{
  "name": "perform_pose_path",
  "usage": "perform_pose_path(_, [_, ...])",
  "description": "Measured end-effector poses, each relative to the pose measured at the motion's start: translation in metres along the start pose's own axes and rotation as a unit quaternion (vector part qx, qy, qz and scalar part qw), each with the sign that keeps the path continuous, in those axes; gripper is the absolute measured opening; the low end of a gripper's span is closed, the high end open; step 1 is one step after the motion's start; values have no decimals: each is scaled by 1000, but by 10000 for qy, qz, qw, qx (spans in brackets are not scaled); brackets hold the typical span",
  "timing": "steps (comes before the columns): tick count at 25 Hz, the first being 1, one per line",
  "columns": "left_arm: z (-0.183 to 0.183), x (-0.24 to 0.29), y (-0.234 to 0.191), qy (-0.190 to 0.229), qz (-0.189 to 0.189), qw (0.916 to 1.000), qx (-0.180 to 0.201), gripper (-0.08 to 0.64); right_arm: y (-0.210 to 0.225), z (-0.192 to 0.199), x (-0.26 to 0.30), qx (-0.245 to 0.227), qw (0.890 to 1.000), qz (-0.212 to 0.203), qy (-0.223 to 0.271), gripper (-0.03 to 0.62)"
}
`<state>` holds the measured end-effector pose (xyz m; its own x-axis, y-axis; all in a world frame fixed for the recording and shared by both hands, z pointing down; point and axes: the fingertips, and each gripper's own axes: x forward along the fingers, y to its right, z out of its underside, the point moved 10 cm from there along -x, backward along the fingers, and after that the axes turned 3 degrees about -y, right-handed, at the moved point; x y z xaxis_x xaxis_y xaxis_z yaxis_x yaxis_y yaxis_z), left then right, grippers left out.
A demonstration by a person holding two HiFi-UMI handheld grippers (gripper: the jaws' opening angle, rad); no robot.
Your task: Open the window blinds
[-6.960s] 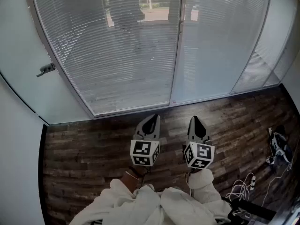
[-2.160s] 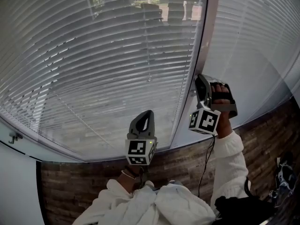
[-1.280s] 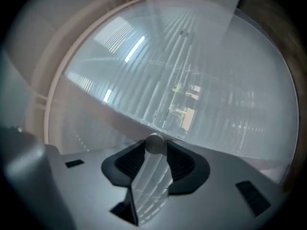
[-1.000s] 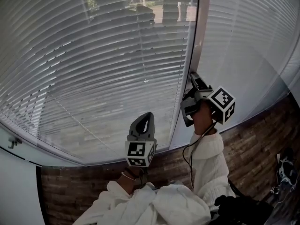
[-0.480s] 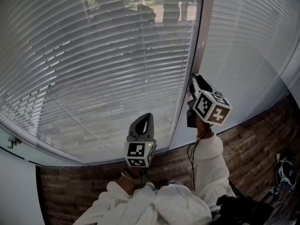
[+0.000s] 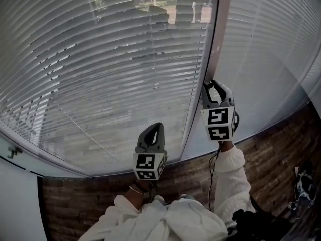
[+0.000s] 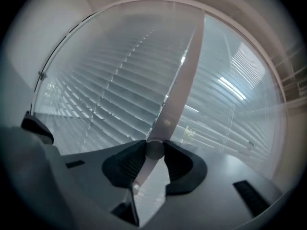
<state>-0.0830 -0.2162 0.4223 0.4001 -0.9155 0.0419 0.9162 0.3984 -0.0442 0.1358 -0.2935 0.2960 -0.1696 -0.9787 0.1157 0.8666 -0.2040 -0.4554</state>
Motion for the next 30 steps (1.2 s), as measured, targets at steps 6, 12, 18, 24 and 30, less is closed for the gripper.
perform_pose_path(6, [-1,1,0,-7,-57,10000,9,0,-6,-2,-1,-1575,9874,143,-34,129])
perform_pose_path(12, [-1,2,0,5,-112,9999,45,0,-11,2,-1,-2844,9585,192,-23,129])
perform_pose_path(18, [-1,2,-1,-13,-162,9999,41,0,-15,2,-2,-4000,9162,230,-85,129])
perform_pose_path(24, [-1,3,-4,-49,-208,9998,45,0,-15,4,-1,-4980,8668,241,-112,129])
perform_pose_path(30, [0,1,-4,-57,-238,9997,82,0,-19,9,-3,-5713,8198,391,-48,129])
